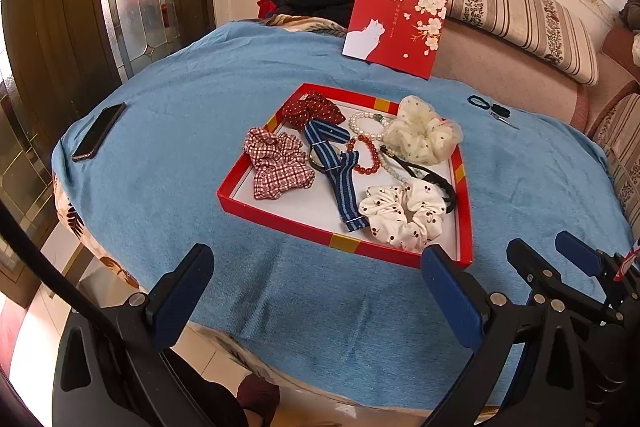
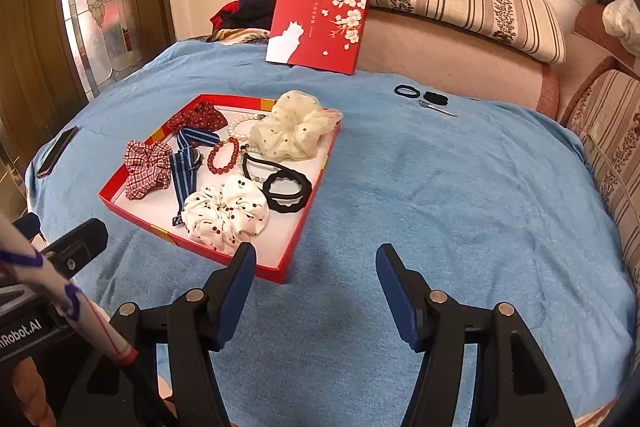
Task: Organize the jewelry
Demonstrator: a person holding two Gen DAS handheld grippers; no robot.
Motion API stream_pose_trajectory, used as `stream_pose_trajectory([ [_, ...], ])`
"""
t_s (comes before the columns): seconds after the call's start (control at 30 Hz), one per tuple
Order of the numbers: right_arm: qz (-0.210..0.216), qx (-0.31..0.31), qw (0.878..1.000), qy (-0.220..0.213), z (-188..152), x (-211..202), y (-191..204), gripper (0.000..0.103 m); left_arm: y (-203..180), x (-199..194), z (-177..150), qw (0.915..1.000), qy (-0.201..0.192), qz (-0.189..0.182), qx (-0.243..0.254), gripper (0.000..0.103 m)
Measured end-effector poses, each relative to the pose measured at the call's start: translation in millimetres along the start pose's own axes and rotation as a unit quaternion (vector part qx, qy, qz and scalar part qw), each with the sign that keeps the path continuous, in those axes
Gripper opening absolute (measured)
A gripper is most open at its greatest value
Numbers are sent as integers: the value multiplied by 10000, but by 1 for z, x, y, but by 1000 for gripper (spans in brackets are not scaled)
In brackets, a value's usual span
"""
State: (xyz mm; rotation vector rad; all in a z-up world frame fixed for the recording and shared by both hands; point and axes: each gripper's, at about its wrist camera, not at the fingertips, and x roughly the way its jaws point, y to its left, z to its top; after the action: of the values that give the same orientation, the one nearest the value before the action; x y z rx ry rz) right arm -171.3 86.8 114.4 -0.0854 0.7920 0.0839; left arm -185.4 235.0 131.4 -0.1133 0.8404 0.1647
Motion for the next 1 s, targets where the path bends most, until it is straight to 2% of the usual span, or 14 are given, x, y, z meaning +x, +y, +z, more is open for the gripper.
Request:
stream_pose_trajectory([
  [0.57, -63, -65, 9998, 158, 6, 25, 10, 69, 13, 27, -1, 9993, 304, 14, -217, 103],
  [1.0, -25, -267, 9994, 224, 5, 37, 22, 70, 14, 36, -3, 9990, 348, 131, -260, 103],
])
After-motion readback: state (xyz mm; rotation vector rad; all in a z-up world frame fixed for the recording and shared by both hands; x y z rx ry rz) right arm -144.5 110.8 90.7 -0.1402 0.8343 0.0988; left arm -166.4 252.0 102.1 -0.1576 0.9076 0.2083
